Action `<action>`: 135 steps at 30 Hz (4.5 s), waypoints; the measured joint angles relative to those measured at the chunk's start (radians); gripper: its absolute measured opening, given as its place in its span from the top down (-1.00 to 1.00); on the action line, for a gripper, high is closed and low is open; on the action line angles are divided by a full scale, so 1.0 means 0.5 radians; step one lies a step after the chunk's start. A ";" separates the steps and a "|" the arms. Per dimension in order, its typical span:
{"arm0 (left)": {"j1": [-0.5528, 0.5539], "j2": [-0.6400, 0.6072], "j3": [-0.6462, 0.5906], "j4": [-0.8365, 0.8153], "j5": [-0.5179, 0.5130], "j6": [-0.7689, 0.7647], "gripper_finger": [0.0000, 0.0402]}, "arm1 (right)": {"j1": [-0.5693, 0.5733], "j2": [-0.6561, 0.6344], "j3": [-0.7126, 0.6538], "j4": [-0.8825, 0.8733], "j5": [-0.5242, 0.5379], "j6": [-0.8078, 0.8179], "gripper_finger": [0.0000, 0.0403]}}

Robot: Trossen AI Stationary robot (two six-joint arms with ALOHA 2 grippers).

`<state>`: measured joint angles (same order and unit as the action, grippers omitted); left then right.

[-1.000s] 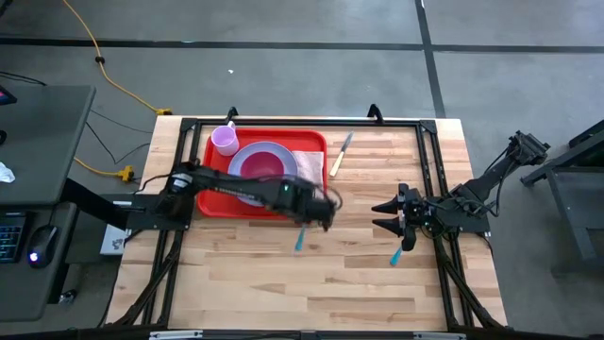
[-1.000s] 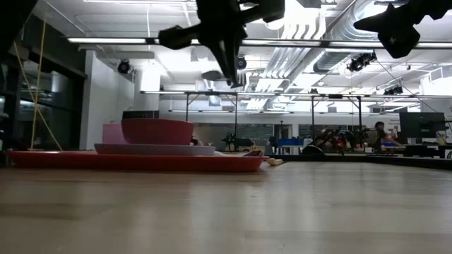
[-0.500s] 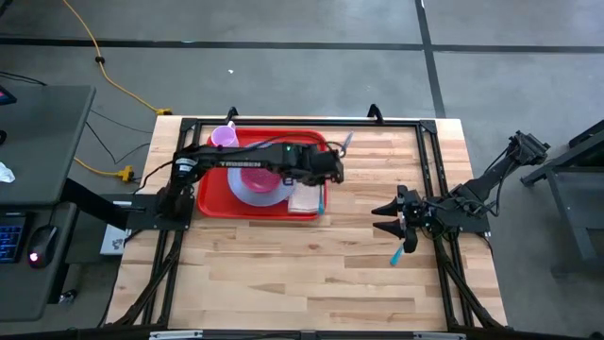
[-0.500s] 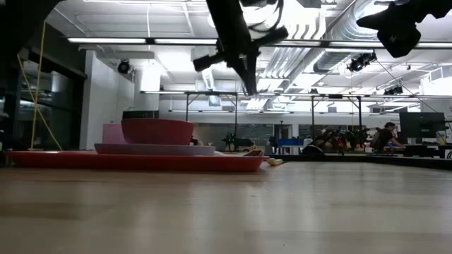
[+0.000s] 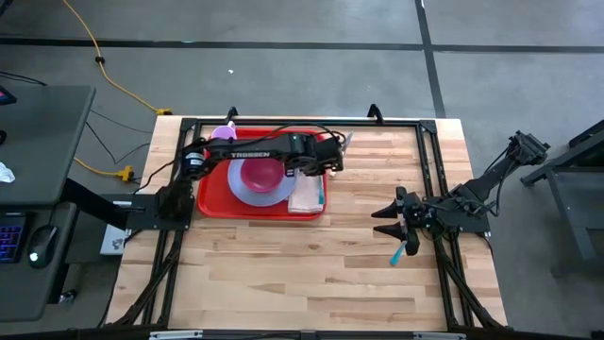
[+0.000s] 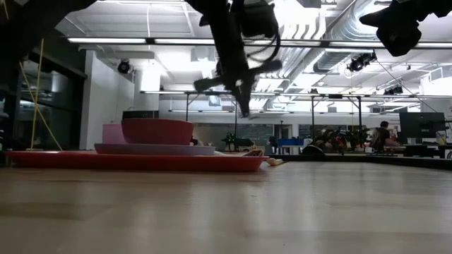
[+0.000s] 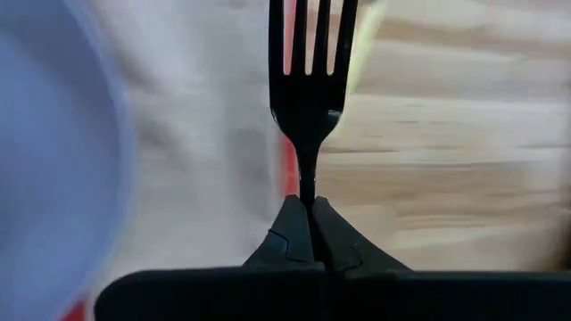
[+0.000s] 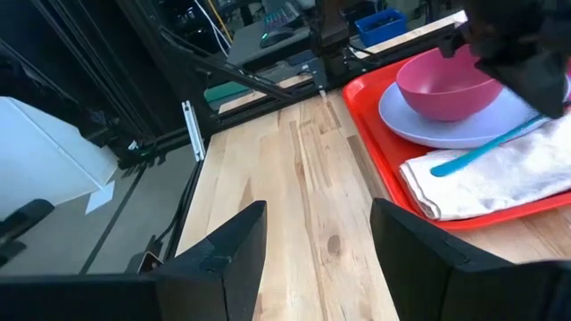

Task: Set up tray
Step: Put the green fork on the brown napkin, then put the green spoon on the brown napkin to the left of the green fork

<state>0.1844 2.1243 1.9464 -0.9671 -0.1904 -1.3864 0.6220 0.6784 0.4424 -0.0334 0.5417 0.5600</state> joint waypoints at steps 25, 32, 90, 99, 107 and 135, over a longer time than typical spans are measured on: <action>0.118 0.210 -0.003 -0.164 0.119 0.207 0.92 | 0.000 -0.001 0.000 0.001 0.000 0.023 0.10; 0.116 0.277 -0.008 -0.192 0.170 0.243 0.94 | 0.000 -0.001 0.000 0.001 0.001 0.023 0.10; 0.116 0.333 -0.004 -0.099 0.222 0.251 0.46 | 0.000 -0.001 0.000 0.000 -0.109 0.047 0.10; 0.123 0.320 -0.005 -0.120 0.271 0.251 0.41 | 0.000 -0.001 0.000 0.000 -0.111 0.047 0.10; 0.144 0.154 -0.005 -0.128 0.393 0.251 0.41 | 0.001 -0.001 0.000 0.000 -0.168 0.047 0.10; -0.501 -0.584 -0.005 -0.865 -0.169 0.496 0.41 | 0.000 0.000 0.000 0.242 0.014 -0.017 0.10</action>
<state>-0.0660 1.8325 1.9438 -1.3995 -0.2749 -1.1385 0.6220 0.6785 0.4423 0.0878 0.5485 0.5514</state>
